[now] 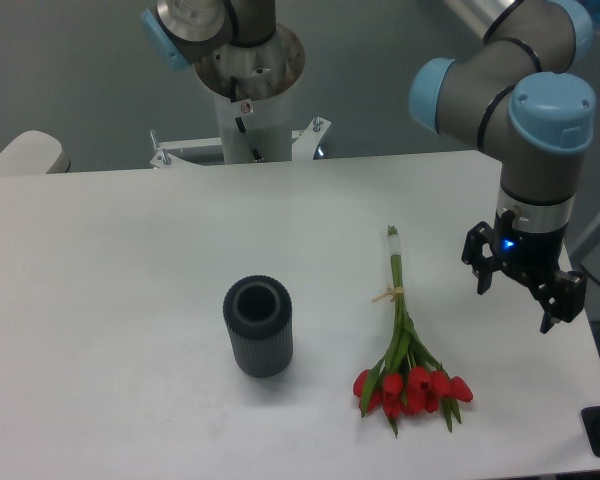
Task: Pick up the flowers from the table
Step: 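Move the open gripper over the tulip stems above the string tie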
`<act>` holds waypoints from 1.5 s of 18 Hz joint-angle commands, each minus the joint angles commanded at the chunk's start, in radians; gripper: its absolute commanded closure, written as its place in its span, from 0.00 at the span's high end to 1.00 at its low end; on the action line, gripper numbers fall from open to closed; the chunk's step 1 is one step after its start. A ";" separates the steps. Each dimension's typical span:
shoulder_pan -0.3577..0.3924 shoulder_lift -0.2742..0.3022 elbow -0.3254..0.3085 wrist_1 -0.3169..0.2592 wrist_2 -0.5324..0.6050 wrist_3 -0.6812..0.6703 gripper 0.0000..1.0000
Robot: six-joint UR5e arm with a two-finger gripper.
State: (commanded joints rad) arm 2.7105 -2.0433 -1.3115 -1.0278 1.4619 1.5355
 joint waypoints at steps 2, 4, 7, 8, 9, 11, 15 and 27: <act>0.003 0.003 -0.009 0.002 -0.002 0.000 1.00; 0.002 0.005 -0.014 0.000 0.003 -0.005 1.00; 0.000 0.006 -0.025 0.000 0.005 -0.027 1.00; 0.000 0.008 -0.028 -0.002 0.005 -0.053 1.00; -0.002 0.008 -0.037 0.000 0.005 -0.084 1.00; -0.021 0.006 -0.046 0.003 0.005 -0.151 1.00; -0.026 0.005 -0.075 0.005 0.006 -0.291 1.00; -0.031 -0.041 -0.173 0.021 0.014 -0.706 1.00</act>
State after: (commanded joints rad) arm 2.6799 -2.0847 -1.4847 -1.0064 1.4757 0.8299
